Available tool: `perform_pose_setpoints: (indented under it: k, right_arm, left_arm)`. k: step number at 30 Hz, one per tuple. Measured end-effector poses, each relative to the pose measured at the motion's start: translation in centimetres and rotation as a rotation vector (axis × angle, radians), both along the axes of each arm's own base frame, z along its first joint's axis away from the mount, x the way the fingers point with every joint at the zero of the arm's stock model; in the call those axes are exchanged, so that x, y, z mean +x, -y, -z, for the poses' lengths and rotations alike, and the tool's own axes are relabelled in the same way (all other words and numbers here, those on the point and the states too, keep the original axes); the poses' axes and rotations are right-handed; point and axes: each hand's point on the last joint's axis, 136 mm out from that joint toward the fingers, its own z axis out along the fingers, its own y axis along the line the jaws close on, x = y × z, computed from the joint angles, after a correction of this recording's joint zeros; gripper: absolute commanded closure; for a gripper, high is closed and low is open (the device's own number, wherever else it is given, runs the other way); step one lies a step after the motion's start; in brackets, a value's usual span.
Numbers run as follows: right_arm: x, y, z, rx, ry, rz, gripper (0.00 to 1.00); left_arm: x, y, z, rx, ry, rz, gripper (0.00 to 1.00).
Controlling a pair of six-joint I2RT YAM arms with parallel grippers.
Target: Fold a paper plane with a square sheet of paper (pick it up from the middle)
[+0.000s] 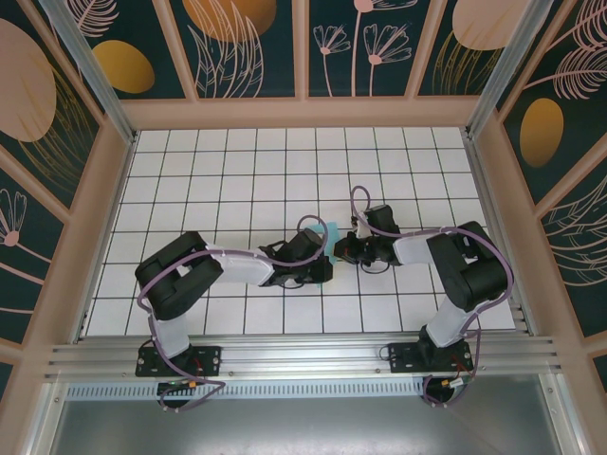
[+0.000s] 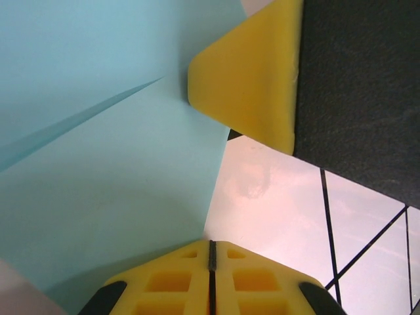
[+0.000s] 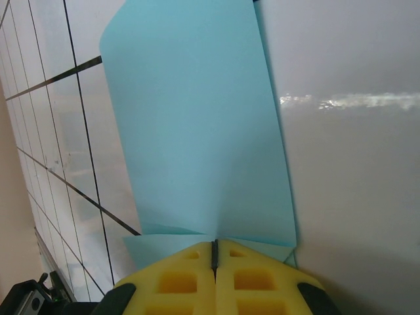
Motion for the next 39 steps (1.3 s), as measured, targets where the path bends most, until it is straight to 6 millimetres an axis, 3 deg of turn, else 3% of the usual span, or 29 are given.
perform_pose_setpoints:
  k: [21,39]
  right_arm:
    - [-0.1,-0.2,0.0,-0.022,-0.003,-0.016,0.99]
    - [-0.1,-0.2,-0.1,-0.024,-0.001,-0.021,0.98]
  left_arm:
    - [-2.3,-1.6,0.0,-0.016,-0.025,0.054,0.88]
    - [-5.2,-5.1,-0.2,0.014,-0.073,0.068,0.87]
